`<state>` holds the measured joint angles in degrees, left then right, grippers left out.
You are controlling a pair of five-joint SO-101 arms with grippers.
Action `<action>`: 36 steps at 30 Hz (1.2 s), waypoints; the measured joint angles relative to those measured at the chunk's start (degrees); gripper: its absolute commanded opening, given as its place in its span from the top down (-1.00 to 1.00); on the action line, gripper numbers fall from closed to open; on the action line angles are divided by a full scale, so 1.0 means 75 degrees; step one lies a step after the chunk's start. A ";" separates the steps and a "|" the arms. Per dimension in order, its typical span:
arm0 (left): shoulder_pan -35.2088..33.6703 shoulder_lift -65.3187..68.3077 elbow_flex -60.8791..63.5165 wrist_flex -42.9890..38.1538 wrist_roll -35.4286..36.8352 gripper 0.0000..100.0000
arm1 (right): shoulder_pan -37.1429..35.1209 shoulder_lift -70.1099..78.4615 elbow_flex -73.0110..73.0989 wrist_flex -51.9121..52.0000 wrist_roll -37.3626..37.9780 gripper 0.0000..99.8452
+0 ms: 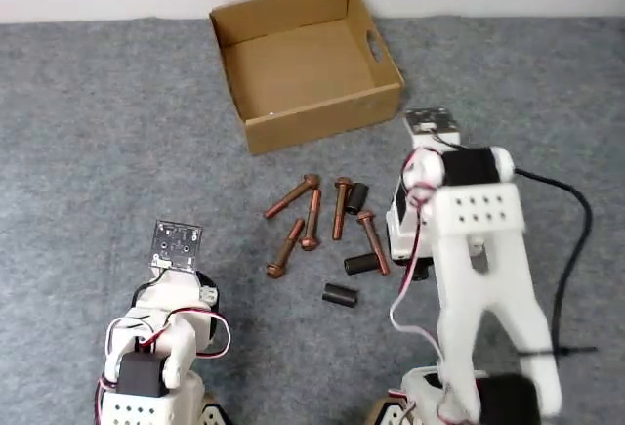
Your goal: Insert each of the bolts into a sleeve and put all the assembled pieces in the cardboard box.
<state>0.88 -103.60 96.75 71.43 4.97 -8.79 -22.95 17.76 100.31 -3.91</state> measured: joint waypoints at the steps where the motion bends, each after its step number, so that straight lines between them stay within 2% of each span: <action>1: 0.0000 0.0000 0.0000 0.0000 0.0000 0.99 | -0.0012 -0.0340 0.0094 0.0000 -0.0141 0.98; 9: 0.0023 0.0000 0.0000 0.0000 0.0000 0.99 | -0.0070 -0.3036 0.1360 0.0012 -0.1242 0.98; 11: 0.0270 0.0000 0.0000 0.0000 0.0023 0.99 | -0.0070 -0.3622 0.1700 -0.0023 -0.1453 0.98; 14: 0.0527 0.0000 0.0000 -0.0070 0.0000 0.99 | 0.0434 -0.4232 0.1946 -0.0059 -0.1571 0.98; 20: 0.0434 0.0000 -0.0305 -0.0633 0.0023 0.99 | 0.1688 -0.4712 0.2426 -0.0035 -0.1629 0.98; 27: 0.0434 0.0000 -0.1254 -0.0645 -0.0035 0.99 | 0.2086 -0.5275 0.3259 -0.0059 -0.1934 0.98; 36: 0.1102 0.0000 -0.2028 -0.0645 -0.0410 0.99 | 0.2356 -0.6716 0.4314 -0.0539 -0.1981 0.98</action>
<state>9.14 -103.60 81.54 66.59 1.89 8.88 -73.32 50.11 96.26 -18.77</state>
